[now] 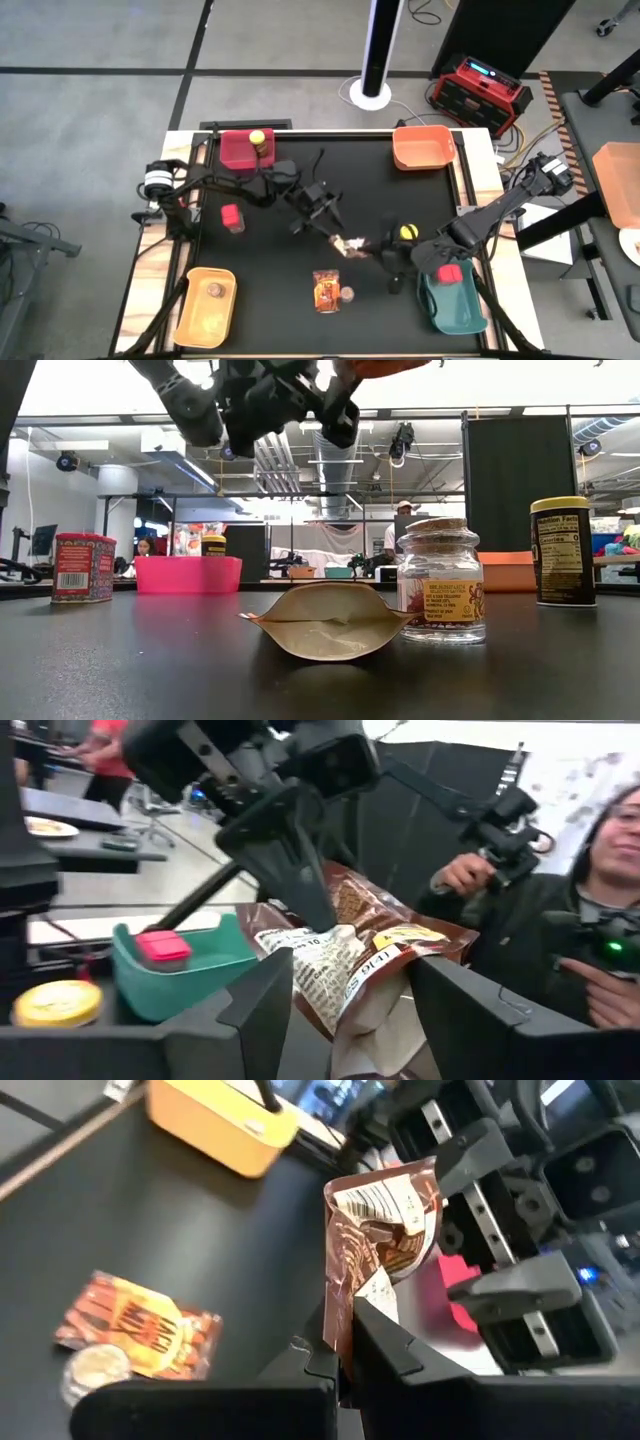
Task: Sort spices by type
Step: Put the top orange seasoning bag into the orange bin
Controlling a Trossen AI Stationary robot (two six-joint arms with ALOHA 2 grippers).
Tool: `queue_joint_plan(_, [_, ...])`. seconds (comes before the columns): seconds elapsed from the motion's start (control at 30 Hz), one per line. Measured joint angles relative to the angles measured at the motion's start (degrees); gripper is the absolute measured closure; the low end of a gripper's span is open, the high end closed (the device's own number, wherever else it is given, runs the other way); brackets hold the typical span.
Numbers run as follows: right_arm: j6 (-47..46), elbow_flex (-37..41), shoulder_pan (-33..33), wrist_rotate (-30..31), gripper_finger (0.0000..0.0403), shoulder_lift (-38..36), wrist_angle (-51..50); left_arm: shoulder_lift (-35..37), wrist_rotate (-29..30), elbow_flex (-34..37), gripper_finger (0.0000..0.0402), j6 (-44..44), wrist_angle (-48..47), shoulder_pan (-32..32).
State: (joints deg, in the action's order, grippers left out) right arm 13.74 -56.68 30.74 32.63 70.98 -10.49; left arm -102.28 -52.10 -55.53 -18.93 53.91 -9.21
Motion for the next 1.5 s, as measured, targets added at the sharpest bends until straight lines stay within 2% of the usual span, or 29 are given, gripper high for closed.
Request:
queue_joint_plan(0.1, [-1.49,-0.46,0.0,3.06,0.0394,0.0,-1.26,0.11,-0.02,0.0,0.0217,0.12,-0.33,-1.52])
queue_joint_plan(0.33, [-3.43,-3.07,0.0,17.1,0.0394,0.0,-7.43,0.15,2.39,0.85,0.0217,3.01,-5.82,-4.39])
queue_joint_plan(0.43, [-5.73,-5.86,-0.32,20.86,0.0394,-0.02,-12.64,0.17,3.38,1.62,0.0217,3.18,-6.77,-5.57])
queue_joint_plan(0.7, [-18.62,-11.77,-3.25,21.86,0.0394,-0.03,-26.55,0.41,11.05,2.56,0.0226,4.67,-8.03,-7.26])
queue_joint_plan(0.9, [-32.02,-15.71,-9.45,23.31,0.0394,-0.04,-43.33,2.15,14.02,2.73,0.0236,7.33,-13.46,-3.88])
queue_joint_plan(1.0, [-41.52,-17.93,-15.28,22.78,0.0394,-0.07,-52.68,2.21,14.78,2.75,0.0236,9.03,-16.29,-1.17])
queue_joint_plan(1.1, [-47.03,-19.6,-22.85,20.24,0.0394,-0.09,-59.82,2.89,20.75,2.75,0.0236,9.91,-18.21,1.58])
queue_joint_plan(1.17, [-48.03,-20.16,-29.17,14.62,0.0394,-0.12,-61.73,3.65,25.84,2.75,0.0236,10.67,-20.15,3.12])
queue_joint_plan(1.23, [-47.85,-20.15,-36.08,5.28,0.0394,-0.04,-62.63,5.1,31.42,2.75,0.0236,10.64,-23.43,4.43])
queue_joint_plan(1.3, [-46.39,-19.96,-42.52,-0.74,0.0394,0.46,-63.96,7.4,38.1,2.75,0.0236,10.91,-27.0,5.81])
queue_joint_plan(1.4, [-44.27,-19.94,-50.06,0.25,0.0394,1.51,-65.91,11.22,48.01,2.75,0.0236,12.57,-33.86,8.17])
queue_joint_plan(1.5, [-41.88,-19.94,-56.66,-0.21,0.0394,1.99,-66.52,14.83,53.85,2.75,0.0236,13.78,-39.56,10.77])
